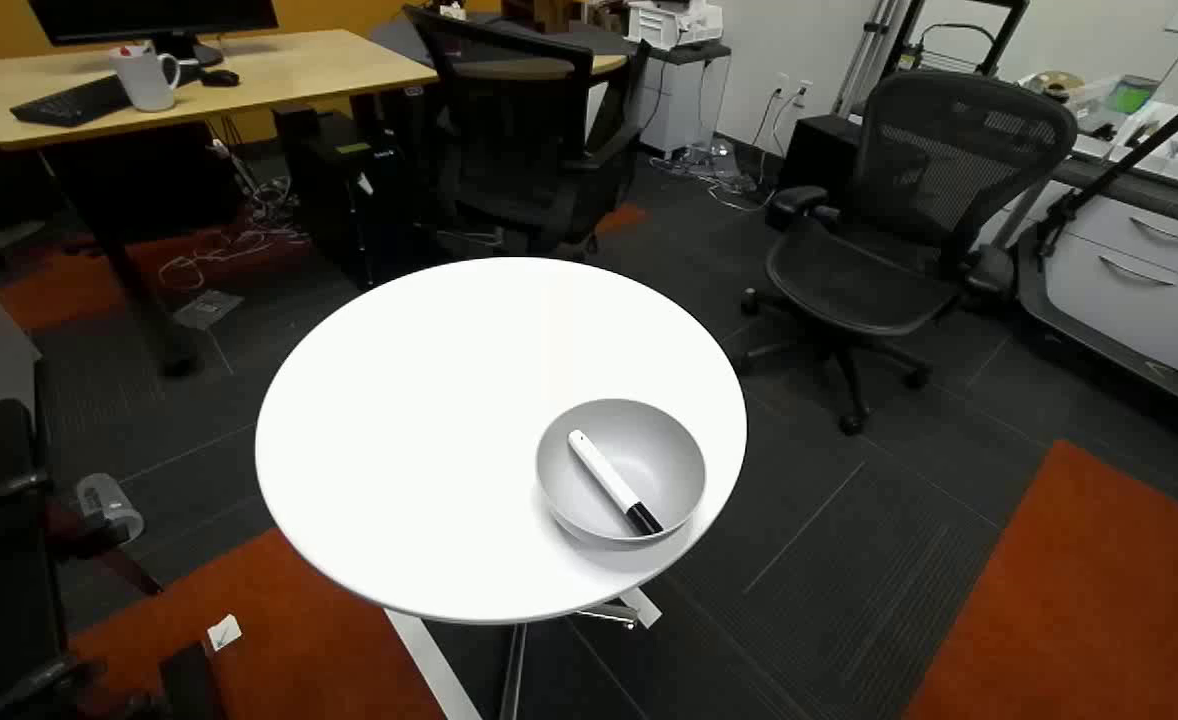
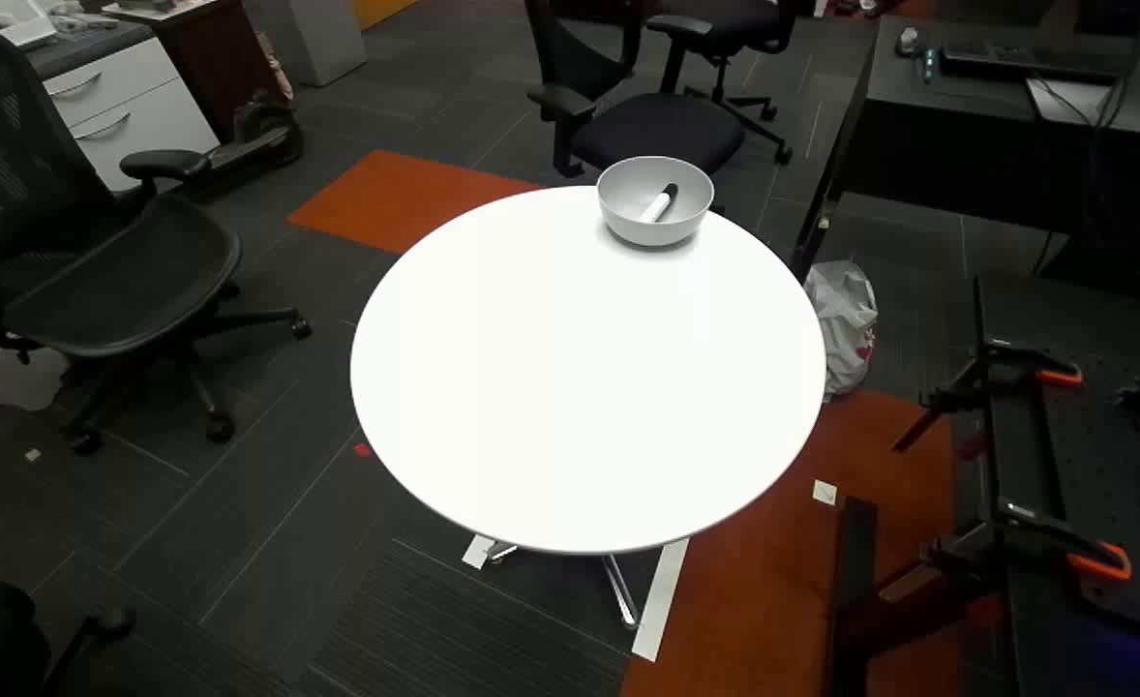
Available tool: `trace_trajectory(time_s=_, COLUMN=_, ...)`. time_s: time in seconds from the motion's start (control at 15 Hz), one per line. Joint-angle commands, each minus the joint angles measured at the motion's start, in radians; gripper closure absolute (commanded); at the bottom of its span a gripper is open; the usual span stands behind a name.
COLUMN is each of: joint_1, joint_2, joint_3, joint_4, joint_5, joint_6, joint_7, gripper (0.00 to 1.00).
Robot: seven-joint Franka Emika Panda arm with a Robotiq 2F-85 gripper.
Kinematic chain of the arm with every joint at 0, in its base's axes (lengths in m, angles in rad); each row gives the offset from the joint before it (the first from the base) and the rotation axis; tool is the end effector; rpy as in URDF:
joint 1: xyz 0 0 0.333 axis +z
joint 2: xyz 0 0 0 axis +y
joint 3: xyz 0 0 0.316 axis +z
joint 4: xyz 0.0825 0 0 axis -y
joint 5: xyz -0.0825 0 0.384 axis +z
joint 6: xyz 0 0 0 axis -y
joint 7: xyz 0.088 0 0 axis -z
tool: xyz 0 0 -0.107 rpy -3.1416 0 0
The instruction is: Remove the marker from the white bowl
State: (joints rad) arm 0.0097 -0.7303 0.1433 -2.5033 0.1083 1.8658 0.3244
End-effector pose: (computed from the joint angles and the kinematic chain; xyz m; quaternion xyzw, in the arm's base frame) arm 0.3366 0.0665 0.5258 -0.9924 0.1148 -0.0422 0.0144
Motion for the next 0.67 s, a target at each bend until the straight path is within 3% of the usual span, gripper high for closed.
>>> trace_trajectory(time_s=0.0, joint_1=-0.002, joint_2=0.001, joint_3=0.001, joint_4=0.003, joint_5=0.000, joint_6=-0.003, joint_7=-0.001, gripper=0.00)
trace_trajectory(time_s=0.33, joint_1=-0.002, joint_2=0.001, joint_3=0.001, joint_4=0.003, joint_5=0.000, joint_6=-0.003, joint_7=-0.001, gripper=0.00)
trace_trajectory(time_s=0.6, joint_1=-0.060, joint_2=0.051, joint_3=-0.008, joint_4=0.031, joint_5=0.002, joint_6=0.024, joint_7=0.087, gripper=0.00)
